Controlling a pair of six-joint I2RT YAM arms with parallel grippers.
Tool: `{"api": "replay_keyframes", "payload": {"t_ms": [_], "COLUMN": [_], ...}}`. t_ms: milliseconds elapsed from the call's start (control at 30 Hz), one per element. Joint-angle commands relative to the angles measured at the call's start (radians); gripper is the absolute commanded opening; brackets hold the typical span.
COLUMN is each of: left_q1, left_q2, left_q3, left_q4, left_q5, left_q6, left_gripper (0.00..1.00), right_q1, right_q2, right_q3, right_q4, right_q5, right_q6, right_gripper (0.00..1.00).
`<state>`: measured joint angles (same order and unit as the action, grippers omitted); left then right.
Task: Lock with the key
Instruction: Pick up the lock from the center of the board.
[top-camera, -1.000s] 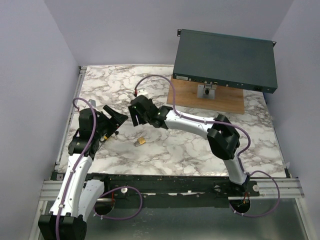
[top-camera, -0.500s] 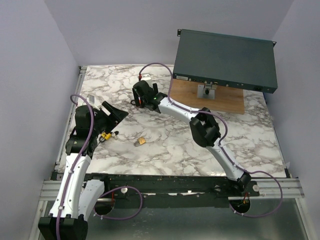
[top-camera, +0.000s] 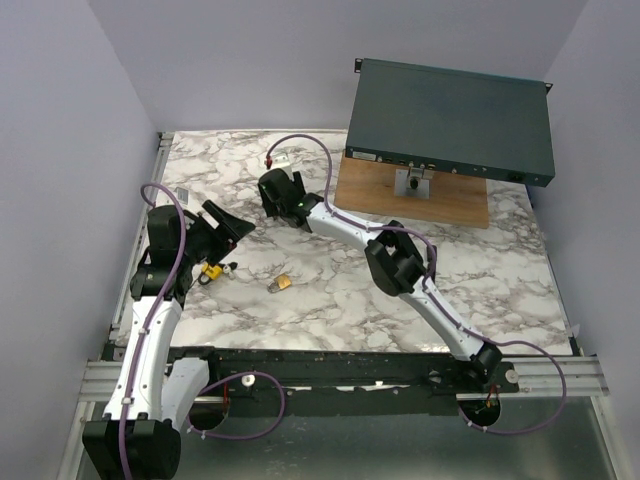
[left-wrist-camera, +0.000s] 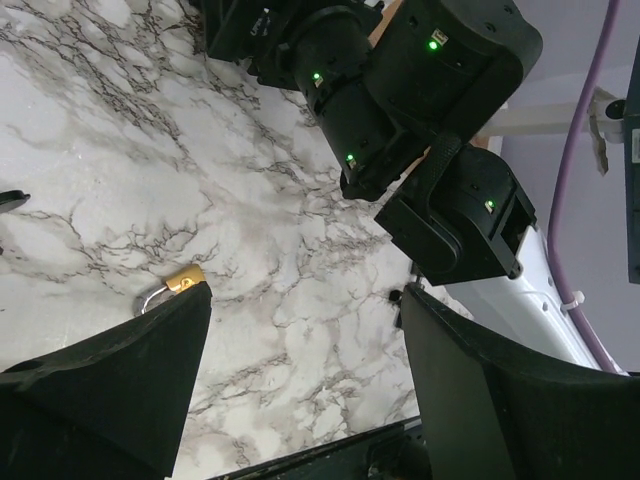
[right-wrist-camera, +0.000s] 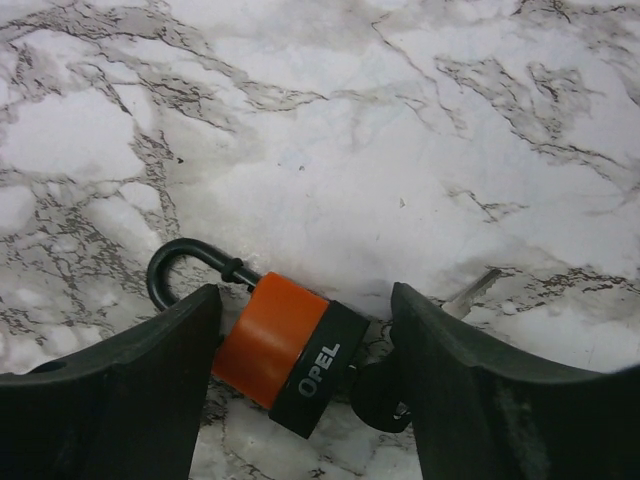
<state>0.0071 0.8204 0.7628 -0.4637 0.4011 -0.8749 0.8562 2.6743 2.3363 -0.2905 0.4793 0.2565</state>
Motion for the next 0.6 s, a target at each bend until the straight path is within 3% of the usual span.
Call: {"api": "replay_keyframes", "payload": {"t_ms": [0, 167, 567], "left_q1": [0.014, 0.015, 0.016], "left_q2": [0.022, 0.035, 0.114], "left_q3": [0.006, -0.009, -0.068], "left_q4": [0.022, 0.04, 0.094], "left_q5": [0.03, 0.022, 0.001], "left_q6": [0.016, 0.0, -0.023], "left_gripper": [0.75, 0.75, 0.72], "right_q1": [0.004, 0.004, 0.015], "right_q2": [-0.014, -0.08, -0.396], "right_q3": [-0.062, -0.167, -0.629], "right_q4": [0.009, 0.012, 0.114], "right_q5": [-0.021, -0.039, -0.048], "right_q6": [0.021, 0.065, 0.233], "right_gripper": [0.67, 0.46, 0.35]}}
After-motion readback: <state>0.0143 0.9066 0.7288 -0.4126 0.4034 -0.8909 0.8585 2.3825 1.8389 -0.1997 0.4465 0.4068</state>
